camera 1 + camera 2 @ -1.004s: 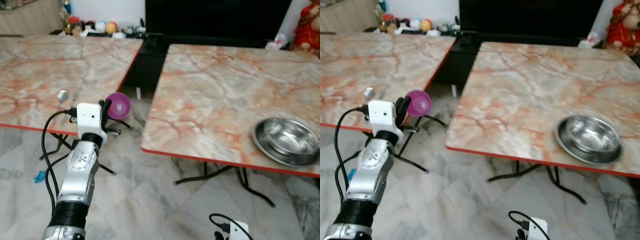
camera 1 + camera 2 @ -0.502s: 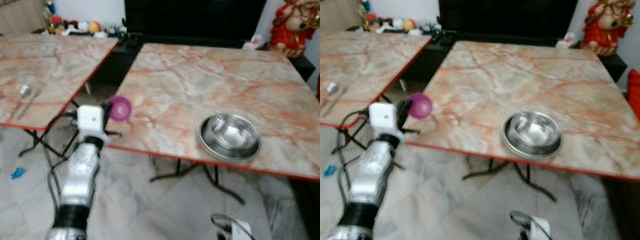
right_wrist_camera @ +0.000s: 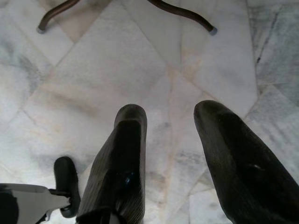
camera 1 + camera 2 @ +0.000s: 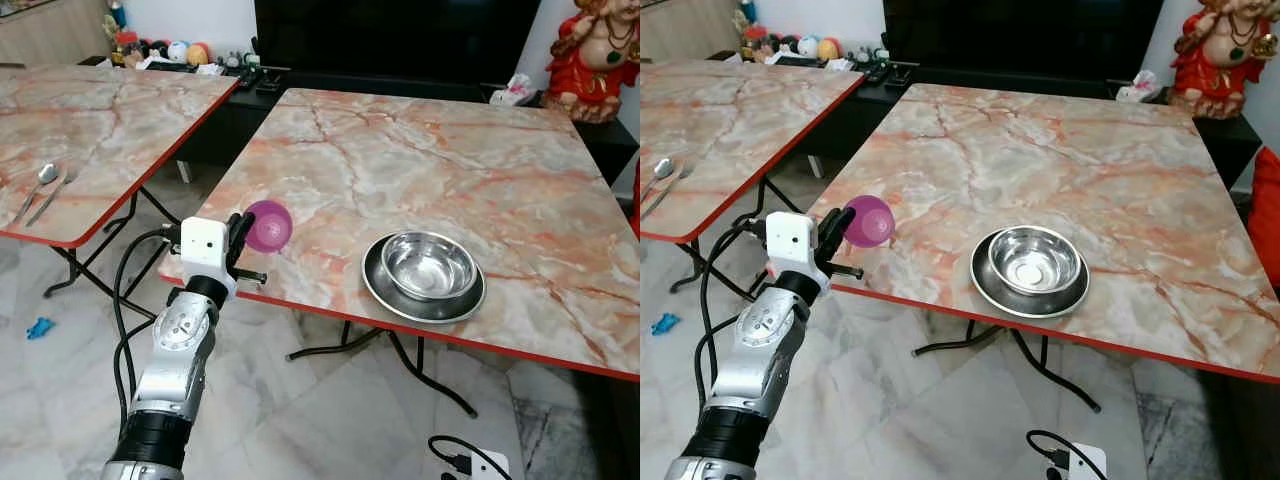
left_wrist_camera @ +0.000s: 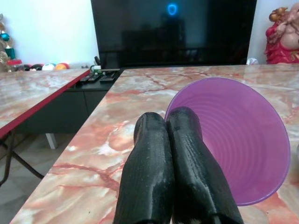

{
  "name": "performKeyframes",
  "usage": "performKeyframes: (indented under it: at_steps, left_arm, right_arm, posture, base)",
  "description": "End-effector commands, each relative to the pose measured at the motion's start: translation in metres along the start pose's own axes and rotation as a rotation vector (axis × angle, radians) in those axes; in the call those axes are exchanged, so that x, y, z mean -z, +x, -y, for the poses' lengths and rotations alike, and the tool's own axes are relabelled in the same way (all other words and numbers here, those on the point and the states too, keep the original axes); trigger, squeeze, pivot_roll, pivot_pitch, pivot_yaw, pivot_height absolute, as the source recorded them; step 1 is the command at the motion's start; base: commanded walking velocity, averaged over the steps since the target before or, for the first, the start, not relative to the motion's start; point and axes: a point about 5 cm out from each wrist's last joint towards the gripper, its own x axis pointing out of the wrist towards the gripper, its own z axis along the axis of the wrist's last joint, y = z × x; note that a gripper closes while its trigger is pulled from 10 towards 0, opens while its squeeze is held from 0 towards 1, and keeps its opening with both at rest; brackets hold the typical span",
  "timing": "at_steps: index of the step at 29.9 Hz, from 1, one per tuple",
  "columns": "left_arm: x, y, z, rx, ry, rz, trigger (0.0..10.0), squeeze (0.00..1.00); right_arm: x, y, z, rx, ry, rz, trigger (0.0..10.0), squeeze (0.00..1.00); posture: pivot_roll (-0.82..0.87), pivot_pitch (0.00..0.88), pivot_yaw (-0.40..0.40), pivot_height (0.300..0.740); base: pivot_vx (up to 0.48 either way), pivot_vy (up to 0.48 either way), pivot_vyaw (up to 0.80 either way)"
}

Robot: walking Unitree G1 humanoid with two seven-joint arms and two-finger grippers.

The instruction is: Setting the table

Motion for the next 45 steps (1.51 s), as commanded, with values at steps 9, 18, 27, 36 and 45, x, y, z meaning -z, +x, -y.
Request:
performKeyframes:
  at_steps: [9, 18, 27, 36, 45]
  left_arm:
    - [-0.002, 0.001, 0.001, 0.017, -0.021, -0.002, 10.0, 0.00]
    - [-0.002, 0.001, 0.000, 0.008, -0.003, 0.000, 10.0, 0.00]
    - [-0.003, 0.002, 0.001, 0.009, -0.004, 0.002, 10.0, 0.00]
    - [-0.002, 0.002, 0.000, 0.003, -0.012, -0.007, 10.0, 0.00]
    - [-0.001, 0.001, -0.004, -0.007, -0.031, -0.019, 10.0, 0.00]
  right_arm:
    - [0.003, -0.001, 0.003, 0.000, 0.005, -0.028, 10.0, 0.00]
    - [-0.003, 0.002, 0.000, -0.005, -0.007, -0.013, 10.0, 0.00]
    - [-0.006, 0.003, -0.005, -0.010, -0.010, 0.007, 10.0, 0.00]
    - [-0.005, 0.002, -0.002, -0.010, -0.013, 0.006, 10.0, 0.00]
    - [-0.003, 0.001, 0.000, -0.010, -0.018, -0.004, 10.0, 0.00]
  posture:
    - [0.12, 0.000, -0.027, 0.740]
    - [0.12, 0.000, -0.032, 0.740]
    - [0.12, 0.000, -0.031, 0.740]
    - [0.12, 0.000, -0.037, 0.740]
    - [0.12, 0.000, -0.040, 0.740]
  base:
    - [0.000, 0.000, -0.65]
    - [0.000, -0.028, -0.08]
    - [0.000, -0.263, 0.00]
    - [0.000, -0.182, 0.00]
    - [0.000, 0.000, 0.00]
